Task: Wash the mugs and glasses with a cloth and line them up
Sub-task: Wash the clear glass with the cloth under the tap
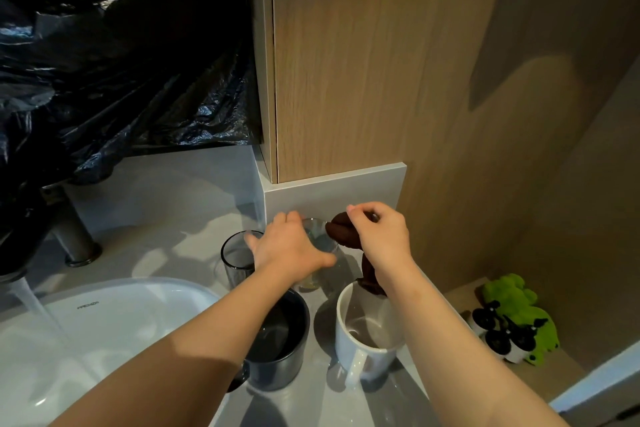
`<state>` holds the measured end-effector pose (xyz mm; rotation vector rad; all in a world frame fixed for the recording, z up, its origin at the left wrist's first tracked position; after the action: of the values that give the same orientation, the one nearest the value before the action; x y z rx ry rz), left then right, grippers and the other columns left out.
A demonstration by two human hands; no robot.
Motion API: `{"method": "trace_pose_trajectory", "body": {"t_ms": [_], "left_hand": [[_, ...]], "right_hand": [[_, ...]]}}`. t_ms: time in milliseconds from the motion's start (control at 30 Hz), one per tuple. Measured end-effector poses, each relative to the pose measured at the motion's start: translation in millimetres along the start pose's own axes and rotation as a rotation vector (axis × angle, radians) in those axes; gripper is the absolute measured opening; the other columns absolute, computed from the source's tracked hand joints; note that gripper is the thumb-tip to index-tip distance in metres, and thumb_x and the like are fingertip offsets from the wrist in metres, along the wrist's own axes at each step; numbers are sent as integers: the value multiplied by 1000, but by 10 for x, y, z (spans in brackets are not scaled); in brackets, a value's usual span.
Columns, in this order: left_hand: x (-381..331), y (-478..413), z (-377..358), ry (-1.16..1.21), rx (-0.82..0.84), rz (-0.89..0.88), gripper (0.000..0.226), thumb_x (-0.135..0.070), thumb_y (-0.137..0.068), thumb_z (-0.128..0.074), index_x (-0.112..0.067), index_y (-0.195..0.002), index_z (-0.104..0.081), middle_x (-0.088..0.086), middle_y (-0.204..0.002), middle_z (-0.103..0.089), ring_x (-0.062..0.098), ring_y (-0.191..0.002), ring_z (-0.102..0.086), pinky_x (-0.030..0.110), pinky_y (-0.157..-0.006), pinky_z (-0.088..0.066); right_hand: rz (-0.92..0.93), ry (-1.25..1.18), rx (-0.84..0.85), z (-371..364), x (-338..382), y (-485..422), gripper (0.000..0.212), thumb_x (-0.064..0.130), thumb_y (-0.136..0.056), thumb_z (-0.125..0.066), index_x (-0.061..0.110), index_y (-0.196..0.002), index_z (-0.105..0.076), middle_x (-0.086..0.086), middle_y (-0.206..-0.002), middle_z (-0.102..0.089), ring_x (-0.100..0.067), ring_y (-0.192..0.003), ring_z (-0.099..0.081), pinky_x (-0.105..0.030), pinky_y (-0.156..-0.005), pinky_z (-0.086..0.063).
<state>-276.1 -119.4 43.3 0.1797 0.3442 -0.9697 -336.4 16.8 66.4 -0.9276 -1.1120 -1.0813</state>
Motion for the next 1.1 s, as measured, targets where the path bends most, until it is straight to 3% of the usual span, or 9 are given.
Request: {"method": "trace_pose_trajectory", "body": {"t_ms": [233, 367, 567, 667, 833, 933, 1000, 1067, 1100], "left_hand": [[6, 216, 624, 357, -164, -126, 86, -45, -64, -79, -18, -136, -40, 2, -126, -45, 18, -117, -45, 34, -96, -42], [285, 439, 1061, 448, -272, -149, 79, -37, -63, -80, -18, -131, -43, -1, -110, -41, 11, -97, -43, 24, -79, -34], [1139, 797, 1269, 502, -288, 7, 78, -38, -56, -86, -24, -122, -47, -9, -100, -41, 3, -88, -49, 19, -68, -37], [1639, 987, 1240, 501, -274, 84, 81, -38, -49, -86, -23, -120, -49, -9, -101, -43, 1, -87, -50, 14, -67, -38], [2410, 1200, 1028, 429, -221, 200, 80, -28, -61, -85, -18, -130, -47, -3, -104, -41, 8, -88, -49, 18, -69, -39], [2772, 1228, 829, 373, -135, 267, 80, -27, -63, -84, -16, -131, -44, 1, -113, -39, 14, -97, -46, 14, -71, -39], [2995, 1199, 699, 375, -104, 319, 84, -29, -59, -85, -17, -132, -45, 1, -114, -38, 18, -103, -50, 26, -85, -46], [3156, 1143, 626, 371, -89, 340, 86, -31, -56, -84, -19, -131, -44, -1, -113, -36, 20, -105, -51, 34, -90, -48], [3213, 1105, 605, 381, -84, 344, 85, -31, -57, -84, -20, -131, -44, -2, -113, -35, 20, -106, -51, 34, -90, -49]], "right_hand": [[163, -193, -26, 55, 615, 225, 13, 25, -91, -62, 26, -78, -66, 10, -82, -65, -7, -83, -61, -18, -67, -44], [201, -295, 65, -170, 945, 462, 12, 27, -90, -63, 26, -79, -67, 5, -86, -70, -14, -86, -67, -26, -71, -51], [100, -492, 325, -928, 1065, 928, 10, 11, -91, -60, 13, -82, -64, -3, -80, -73, -16, -67, -72, -19, -57, -53], [103, -360, 380, -1357, 950, 1152, 13, 20, -90, -63, 21, -77, -65, 8, -72, -71, -15, -71, -71, -22, -57, -52], [-14, -240, 459, -2042, 571, 1445, 14, 26, -89, -64, 25, -75, -63, 15, -72, -63, -3, -72, -62, -10, -62, -46], [-141, -199, 456, -2387, 260, 1568, 14, 23, -87, -66, 23, -73, -63, 2, -83, -70, -16, -84, -68, -26, -75, -52], [-237, -195, 488, -2538, 96, 1648, 11, 24, -89, -64, 18, -80, -63, -6, -91, -73, -13, -68, -70, -24, -55, -49], [-316, -201, 512, -2627, 13, 1706, 12, 22, -92, -59, 10, -88, -62, -7, -91, -73, -1, -37, -55, -13, -37, -36], [-341, -201, 515, -2662, -2, 1715, 14, 22, -93, -57, 9, -91, -62, -6, -93, -74, 0, -33, -51, -11, -35, -33]]}}
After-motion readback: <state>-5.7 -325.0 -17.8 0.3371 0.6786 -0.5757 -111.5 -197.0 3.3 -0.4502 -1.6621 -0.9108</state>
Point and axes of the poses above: each hand's wrist, its own y-axis away from the middle knuckle, its own z-axis out of the back of the hand, x = y × z, the point moved 5 cm from there along -y, towards the middle knuckle
